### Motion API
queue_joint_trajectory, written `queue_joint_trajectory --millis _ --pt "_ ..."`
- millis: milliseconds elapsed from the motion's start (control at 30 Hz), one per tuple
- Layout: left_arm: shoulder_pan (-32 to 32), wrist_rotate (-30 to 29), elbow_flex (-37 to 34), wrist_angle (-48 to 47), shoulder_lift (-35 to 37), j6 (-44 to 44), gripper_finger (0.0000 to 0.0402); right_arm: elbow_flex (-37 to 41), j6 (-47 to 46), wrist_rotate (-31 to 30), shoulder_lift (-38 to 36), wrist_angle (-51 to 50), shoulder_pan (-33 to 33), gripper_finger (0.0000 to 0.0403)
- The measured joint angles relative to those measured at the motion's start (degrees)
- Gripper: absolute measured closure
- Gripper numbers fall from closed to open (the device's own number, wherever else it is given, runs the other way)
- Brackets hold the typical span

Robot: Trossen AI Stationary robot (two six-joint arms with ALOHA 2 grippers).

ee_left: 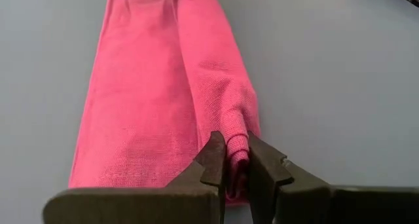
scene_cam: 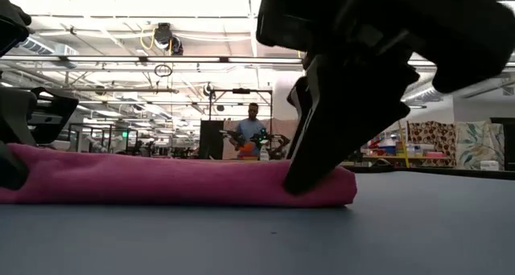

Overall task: Roll towel
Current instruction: Roll the light red towel

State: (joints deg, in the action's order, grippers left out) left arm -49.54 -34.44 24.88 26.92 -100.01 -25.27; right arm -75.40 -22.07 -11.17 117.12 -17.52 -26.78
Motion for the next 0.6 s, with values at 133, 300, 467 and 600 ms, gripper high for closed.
queue_joint_trajectory --millis 133,300,467,600 --pt "-0.2 -3.0 -0.2 -1.4 1.4 -1.0 0.0353 0.0 -2.6 4.4 0.0 -0.2 1.2 0.035" --pt "-1.1 -7.3 -0.6 -5.4 6.5 1.8 0.0291 0.0 -5.4 9.8 0.0 -0.2 3.2 0.0395" --pt "-2.0 -9.5 -0.3 -9.8 12.7 2.2 0.0222 0.0 -10.7 13.4 0.0 -0.4 6.0 0.0385" --pt "-3.5 -10.6 -0.2 -9.1 14.5 4.8 0.0188 0.0 -13.4 17.1 0.3 -0.3 8.0 0.0392"
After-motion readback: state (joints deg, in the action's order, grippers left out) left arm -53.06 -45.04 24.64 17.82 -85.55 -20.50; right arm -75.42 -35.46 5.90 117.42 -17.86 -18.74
